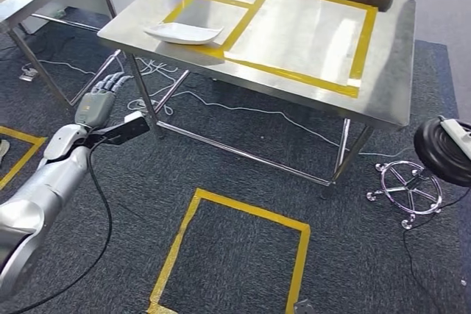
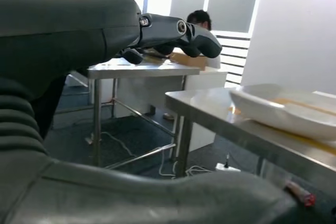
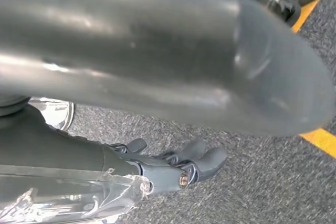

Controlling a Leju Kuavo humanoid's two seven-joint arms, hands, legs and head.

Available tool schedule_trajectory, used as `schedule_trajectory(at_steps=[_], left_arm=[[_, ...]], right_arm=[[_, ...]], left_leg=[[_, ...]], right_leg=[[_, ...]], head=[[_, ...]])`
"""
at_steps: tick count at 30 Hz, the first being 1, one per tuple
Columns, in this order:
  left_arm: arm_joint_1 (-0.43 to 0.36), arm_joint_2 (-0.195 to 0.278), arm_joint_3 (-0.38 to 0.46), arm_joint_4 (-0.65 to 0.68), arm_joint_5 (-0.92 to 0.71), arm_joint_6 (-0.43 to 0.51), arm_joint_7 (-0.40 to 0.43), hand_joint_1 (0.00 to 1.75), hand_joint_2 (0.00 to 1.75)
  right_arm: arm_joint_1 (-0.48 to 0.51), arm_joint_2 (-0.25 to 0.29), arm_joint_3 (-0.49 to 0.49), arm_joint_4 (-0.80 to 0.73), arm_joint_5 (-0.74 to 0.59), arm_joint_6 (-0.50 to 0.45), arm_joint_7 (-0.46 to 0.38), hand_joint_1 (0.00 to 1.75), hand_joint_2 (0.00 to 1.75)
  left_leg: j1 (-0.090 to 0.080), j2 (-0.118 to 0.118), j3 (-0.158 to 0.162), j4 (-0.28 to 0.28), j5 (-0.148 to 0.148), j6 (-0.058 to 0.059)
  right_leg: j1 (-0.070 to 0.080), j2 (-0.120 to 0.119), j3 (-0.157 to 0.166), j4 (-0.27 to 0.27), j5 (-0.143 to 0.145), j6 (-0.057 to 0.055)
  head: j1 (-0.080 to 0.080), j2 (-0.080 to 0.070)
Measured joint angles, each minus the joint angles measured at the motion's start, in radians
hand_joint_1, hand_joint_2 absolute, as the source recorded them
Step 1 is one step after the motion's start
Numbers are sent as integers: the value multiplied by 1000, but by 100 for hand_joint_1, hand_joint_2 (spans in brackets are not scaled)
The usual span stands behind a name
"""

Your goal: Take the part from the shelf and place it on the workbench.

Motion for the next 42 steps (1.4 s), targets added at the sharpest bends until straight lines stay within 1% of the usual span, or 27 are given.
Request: schedule_trajectory(at_steps=[2,3,5,6,7,8,10,11,13,15,17,19,20,22,23,24,26,27,28,30,32,34,36,37,38,39,42], left_arm=[[9,-1,1,1,3,7,0,0,44],[10,-1,1,1,4,10,-1,0,0],[16,-4,1,1,12,10,-8,0,0],[21,-5,2,2,20,4,-15,0,0],[28,-5,4,2,35,-6,-27,0,0],[36,-6,9,2,54,-18,-40,0,0],[49,-8,25,2,92,-35,-68,0,0],[53,-11,33,2,105,-38,-77,0,0],[61,-14,47,2,117,-39,-86,0,0],[73,-12,55,2,124,-39,-92,0,0],[82,-10,65,2,137,-38,-99,0,0],[89,-14,80,2,163,-36,-107,0,0],[97,-19,88,2,179,-35,-112,0,0],[124,-31,109,1,213,-33,-126,0,0],[139,-37,121,-2,227,-31,-133,0,0],[151,-42,132,-6,237,-28,-138,0,0],[166,-52,149,-15,248,-23,-146,0,0],[170,-57,155,-19,250,-21,-148,0,0],[174,-61,161,-22,251,-20,-149,0,0],[185,-64,171,-26,256,-21,-151,0,0],[197,-69,184,-31,275,-23,-155,0,0],[212,-83,200,-42,300,-22,-165,0,0],[238,-102,216,-53,325,-19,-180,0,0],[256,-113,225,-57,341,-21,-189,0,0],[274,-126,234,-61,359,-26,-197,0,0],[293,-139,244,-65,377,-33,-204,0,0],[335,-180,272,-74,422,-61,-214,0,0]], right_arm=[[3,0,0,0,0,0,0,0,0],[4,0,0,0,0,0,0,0,0],[4,0,0,0,-1,0,0,0,0],[4,0,0,0,-2,0,0,0,0],[5,0,0,0,-3,0,-1,0,0],[5,0,0,0,-6,0,-2,0,0],[5,0,0,0,-10,0,-5,0,0],[5,0,0,0,-12,0,-6,0,0],[4,0,0,0,-14,0,-7,0,0],[4,0,-1,0,-14,0,-7,0,0],[3,0,-1,0,-16,0,-8,0,0],[4,0,-2,0,-18,-1,-10,0,0],[5,0,-2,0,-20,-2,-10,0,0],[6,0,-3,0,-25,-3,-11,0,0],[6,0,-3,0,-27,-4,-12,0,0],[6,0,-4,0,-30,-5,-13,0,0],[6,0,-4,0,-32,-7,-15,0,0],[6,0,-4,0,-33,-7,-15,0,0],[5,0,-4,0,-33,-8,-16,0,0],[6,0,-5,0,-34,-8,-17,0,0],[6,0,-5,0,-36,-10,-17,0,0],[9,0,-5,0,-39,-13,-19,0,0],[14,0,-6,0,-45,-17,-22,0,0],[18,0,-6,0,-48,-19,-24,0,0],[20,0,-8,0,-52,-21,-26,0,0],[22,-1,-9,0,-55,-24,-29,0,0],[25,-1,-15,0,-67,-33,-39,0,0]], left_leg=[[-1,-15,-7,2,4,14],[-2,-23,-9,2,7,19],[-6,-39,-15,2,12,27],[-9,-47,-18,2,14,30],[-13,-57,-19,2,15,33],[-16,-66,-19,2,16,34],[-19,-85,-20,2,19,33],[-20,-94,-23,4,21,30],[-17,-111,-32,4,29,20],[-12,-121,-40,1,36,7],[-15,-94,-55,26,12,-3],[-17,-57,-101,131,-52,-12],[-16,-50,-129,197,-83,-16],[-15,-46,-152,267,-101,-21],[-15,-43,-136,247,-85,-21],[-15,-34,-101,194,-57,-21],[-18,6,-20,62,-12,-17],[-20,20,3,19,-2,-10],[-23,25,11,-1,0,-1],[-26,6,4,-6,6,20],[-23,-10,-1,-8,13,34],[-21,-27,-6,-9,19,45],[-21,-47,-12,-8,23,50],[-21,-57,-14,-8,25,50],[-21,-68,-16,-8,27,49],[-20,-80,-17,-8,29,47],[-18,-111,-24,-5,37,34]], right_leg=[[-4,13,-21,50,-38,8],[-5,25,-43,105,-71,9],[-4,40,-100,238,-132,6],[-3,43,-119,281,-144,2],[-2,45,-121,288,-138,-3],[0,50,-104,256,-113,-10],[3,80,-37,128,-50,-25],[2,99,-9,70,-31,-27],[2,121,14,22,-25,-26],[3,107,14,14,-19,-29],[0,89,14,5,-9,-37],[-2,67,12,0,-4,-42],[-1,56,11,0,-3,-43],[-1,35,8,0,-1,-43],[-1,24,6,1,0,-43],[-1,14,6,1,0,-41],[4,-6,3,6,0,-35],[7,-15,1,8,0,-31],[10,-25,-1,10,0,-26],[11,-41,-4,12,1,-17],[6,-17,-16,39,-22,-6],[3,28,-58,144,-86,3],[2,44,-109,270,-144,6],[2,45,-118,296,-150,6],[2,46,-108,283,-137,6],[1,51,-80,235,-110,5],[-8,107,25,44,-44,2]], head=[[2,0],[3,0],[4,0],[5,0],[5,0],[5,0],[4,0],[4,0],[4,0],[4,0],[-2,0],[-8,0],[-9,0],[-9,0],[-10,0],[-10,0],[-11,0],[-11,0],[-10,0],[-8,0],[-6,0],[-4,0],[-3,0],[-3,0],[-3,0],[-3,0],[-3,0]])
